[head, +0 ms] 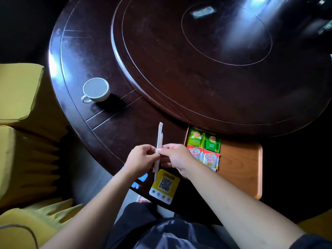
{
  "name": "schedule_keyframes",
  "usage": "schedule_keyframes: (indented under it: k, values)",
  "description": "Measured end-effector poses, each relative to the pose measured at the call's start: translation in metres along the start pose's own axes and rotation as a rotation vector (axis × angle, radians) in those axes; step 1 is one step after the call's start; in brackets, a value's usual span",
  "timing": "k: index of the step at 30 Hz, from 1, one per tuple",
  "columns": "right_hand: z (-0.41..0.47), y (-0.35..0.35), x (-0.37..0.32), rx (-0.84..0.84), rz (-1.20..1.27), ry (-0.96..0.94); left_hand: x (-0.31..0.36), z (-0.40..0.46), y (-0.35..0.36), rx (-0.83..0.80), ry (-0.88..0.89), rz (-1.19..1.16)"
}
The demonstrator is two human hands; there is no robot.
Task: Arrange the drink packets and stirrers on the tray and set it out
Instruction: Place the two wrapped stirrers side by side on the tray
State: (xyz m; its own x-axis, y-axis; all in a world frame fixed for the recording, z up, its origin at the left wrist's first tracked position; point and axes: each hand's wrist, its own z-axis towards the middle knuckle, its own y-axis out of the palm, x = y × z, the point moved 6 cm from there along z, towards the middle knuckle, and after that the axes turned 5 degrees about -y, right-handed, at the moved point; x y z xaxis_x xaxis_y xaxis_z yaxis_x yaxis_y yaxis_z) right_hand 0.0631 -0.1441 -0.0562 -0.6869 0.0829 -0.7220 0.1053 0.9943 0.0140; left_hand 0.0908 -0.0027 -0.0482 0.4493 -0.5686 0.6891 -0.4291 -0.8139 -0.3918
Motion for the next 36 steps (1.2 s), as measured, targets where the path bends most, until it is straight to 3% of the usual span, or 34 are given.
schedule_keyframes:
  k: [10,21,30,36]
  values:
    - [-0.03,-0.06,-0.021,0.07,0.1,-0.161,0.051,-0.01,0.041,-0.249,0.0,-0.3]
    - [-0.061,-0.188,0.026,0.299,0.136,-0.106,0.101,-0.016,0.161,-0.335,0.006,-0.002]
    - [-0.075,-0.28,0.049,0.555,-0.149,-0.056,0.122,-0.011,0.237,-0.302,-0.013,0.241]
    - [-0.063,-0.303,0.053,0.596,-0.248,-0.044,0.118,-0.001,0.26,-0.267,-0.013,0.387]
